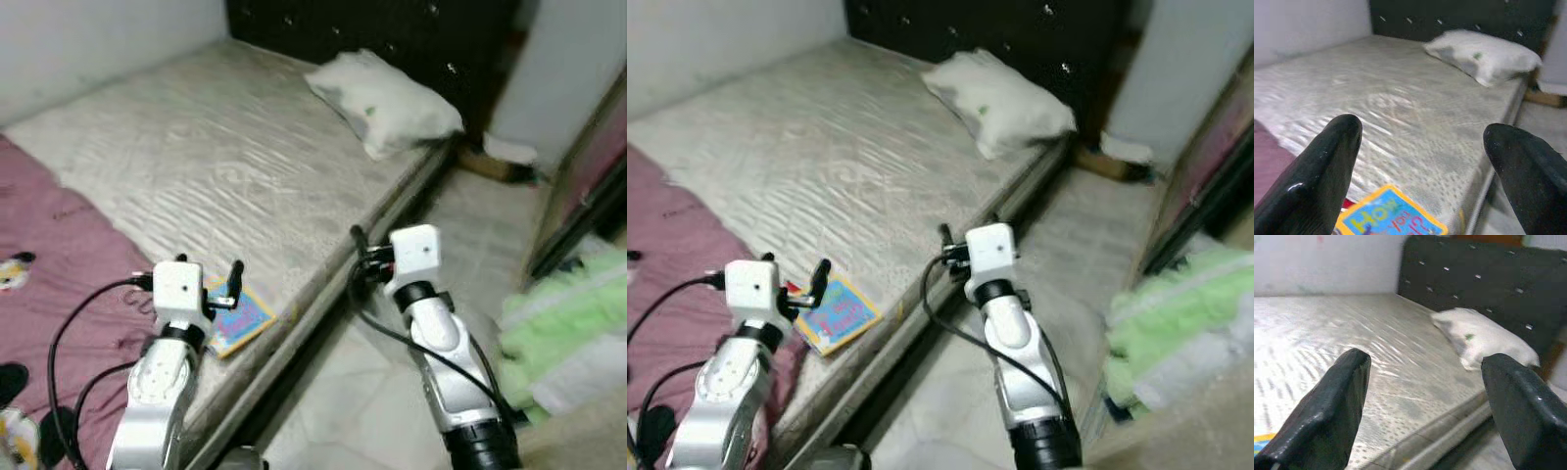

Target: Clean up the room

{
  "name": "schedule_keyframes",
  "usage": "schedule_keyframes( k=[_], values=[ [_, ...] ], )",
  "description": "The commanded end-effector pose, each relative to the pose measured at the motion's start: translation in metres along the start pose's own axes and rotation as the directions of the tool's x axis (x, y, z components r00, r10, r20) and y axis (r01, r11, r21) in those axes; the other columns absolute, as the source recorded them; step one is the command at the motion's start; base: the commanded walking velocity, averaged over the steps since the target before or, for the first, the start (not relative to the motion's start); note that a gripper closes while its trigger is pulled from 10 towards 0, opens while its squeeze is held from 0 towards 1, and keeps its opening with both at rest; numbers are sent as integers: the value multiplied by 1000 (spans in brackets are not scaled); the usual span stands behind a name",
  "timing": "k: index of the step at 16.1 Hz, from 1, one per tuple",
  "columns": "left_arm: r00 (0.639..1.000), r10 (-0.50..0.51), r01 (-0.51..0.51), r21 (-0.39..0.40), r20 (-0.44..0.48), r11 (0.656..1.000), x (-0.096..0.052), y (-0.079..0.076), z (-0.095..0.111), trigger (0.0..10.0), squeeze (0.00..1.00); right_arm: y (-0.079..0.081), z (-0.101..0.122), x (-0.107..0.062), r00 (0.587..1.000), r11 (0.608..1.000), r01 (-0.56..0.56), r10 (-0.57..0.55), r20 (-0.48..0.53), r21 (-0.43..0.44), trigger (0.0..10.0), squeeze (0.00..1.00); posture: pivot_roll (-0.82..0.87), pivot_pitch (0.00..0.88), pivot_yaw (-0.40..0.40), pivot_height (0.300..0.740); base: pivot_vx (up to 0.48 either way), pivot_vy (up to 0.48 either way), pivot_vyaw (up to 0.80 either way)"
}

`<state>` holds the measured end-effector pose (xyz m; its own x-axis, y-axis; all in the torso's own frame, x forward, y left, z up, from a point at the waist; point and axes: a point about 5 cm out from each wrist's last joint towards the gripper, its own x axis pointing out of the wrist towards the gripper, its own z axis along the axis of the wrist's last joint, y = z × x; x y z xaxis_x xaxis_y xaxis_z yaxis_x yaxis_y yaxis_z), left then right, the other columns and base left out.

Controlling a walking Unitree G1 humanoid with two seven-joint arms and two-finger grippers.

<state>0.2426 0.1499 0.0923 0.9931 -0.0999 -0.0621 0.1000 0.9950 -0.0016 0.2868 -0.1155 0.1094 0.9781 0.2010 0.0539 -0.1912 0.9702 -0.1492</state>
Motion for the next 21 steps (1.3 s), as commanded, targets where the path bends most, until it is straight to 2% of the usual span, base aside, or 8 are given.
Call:
schedule_keyframes(
  k=[1,21],
  values=[
    [1000,-21,21,-6,-1,1000,0,-5,0,10000,0,-7,-1,0,1000,1000,13,-13,-8,-7,10000,0,74,0,-33,740,0,0,800],
    [999,-42,42,-5,23,999,7,-8,4,10000,0,-5,0,4,1000,1000,2,-2,2,-7,10000,0,71,0,-28,740,0,0,800]
  ],
)
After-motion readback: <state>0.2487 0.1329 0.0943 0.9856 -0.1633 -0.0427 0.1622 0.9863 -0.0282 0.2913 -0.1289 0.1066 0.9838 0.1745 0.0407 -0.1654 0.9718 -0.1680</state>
